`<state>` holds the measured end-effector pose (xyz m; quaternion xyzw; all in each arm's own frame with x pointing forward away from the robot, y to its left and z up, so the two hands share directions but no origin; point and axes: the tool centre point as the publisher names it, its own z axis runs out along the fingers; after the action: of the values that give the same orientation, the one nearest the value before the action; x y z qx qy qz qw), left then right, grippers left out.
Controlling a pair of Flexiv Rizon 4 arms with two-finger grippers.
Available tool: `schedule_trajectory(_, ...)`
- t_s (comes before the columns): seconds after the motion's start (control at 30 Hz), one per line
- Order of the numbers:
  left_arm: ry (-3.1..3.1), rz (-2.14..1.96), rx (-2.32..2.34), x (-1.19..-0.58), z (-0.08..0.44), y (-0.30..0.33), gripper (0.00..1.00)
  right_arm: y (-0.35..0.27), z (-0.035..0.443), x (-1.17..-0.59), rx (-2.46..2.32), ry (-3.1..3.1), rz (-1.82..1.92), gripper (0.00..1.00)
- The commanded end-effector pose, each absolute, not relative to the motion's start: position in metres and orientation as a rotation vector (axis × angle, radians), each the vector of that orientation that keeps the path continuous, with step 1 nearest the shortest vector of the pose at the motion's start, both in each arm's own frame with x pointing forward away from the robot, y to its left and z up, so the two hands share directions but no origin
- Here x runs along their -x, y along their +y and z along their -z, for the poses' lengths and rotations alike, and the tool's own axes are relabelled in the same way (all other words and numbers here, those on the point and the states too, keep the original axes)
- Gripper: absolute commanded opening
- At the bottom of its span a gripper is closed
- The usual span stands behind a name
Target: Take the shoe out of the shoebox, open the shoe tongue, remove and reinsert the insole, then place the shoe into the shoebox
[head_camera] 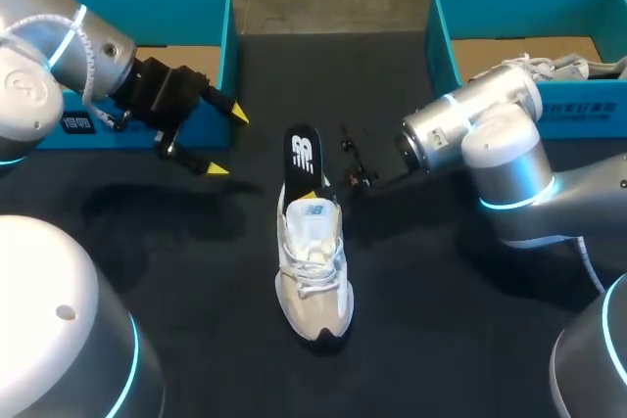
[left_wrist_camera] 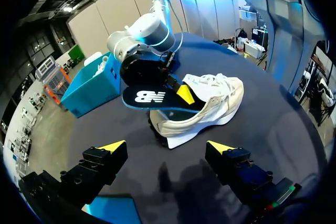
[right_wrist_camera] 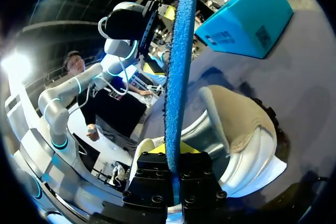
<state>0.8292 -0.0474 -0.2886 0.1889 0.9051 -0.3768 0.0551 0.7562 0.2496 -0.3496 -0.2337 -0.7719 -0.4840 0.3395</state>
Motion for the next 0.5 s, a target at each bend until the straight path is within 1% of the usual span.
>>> schedule_trajectory(0.03, 2.75, 1.14, -0.574, -0.829, 0.288, -0.047, 1.0, 0.251, 0.344, -0.752, 0.621, -2.024, 1.275, 0.05)
schedule_trajectory(0.07, 2.75, 1.14, -0.574, -0.829, 0.288, -0.047, 1.0, 0.251, 0.342, -0.753, 0.615, -2.033, 1.28, 0.16)
schedule_trajectory(0.17, 2.75, 1.14, -0.574, -0.829, 0.288, -0.047, 1.0, 0.253, 0.333, -0.757, 0.602, -2.059, 1.284, 0.23)
schedule_trajectory(0.37, 2.75, 1.14, -0.574, -0.829, 0.288, -0.047, 1.0, 0.256, 0.319, -0.767, 0.567, -2.099, 1.283, 0.26)
schedule_trajectory(0.5, 2.75, 1.14, -0.574, -0.829, 0.288, -0.047, 1.0, 0.257, 0.318, -0.773, 0.55, -2.103, 1.273, 0.24)
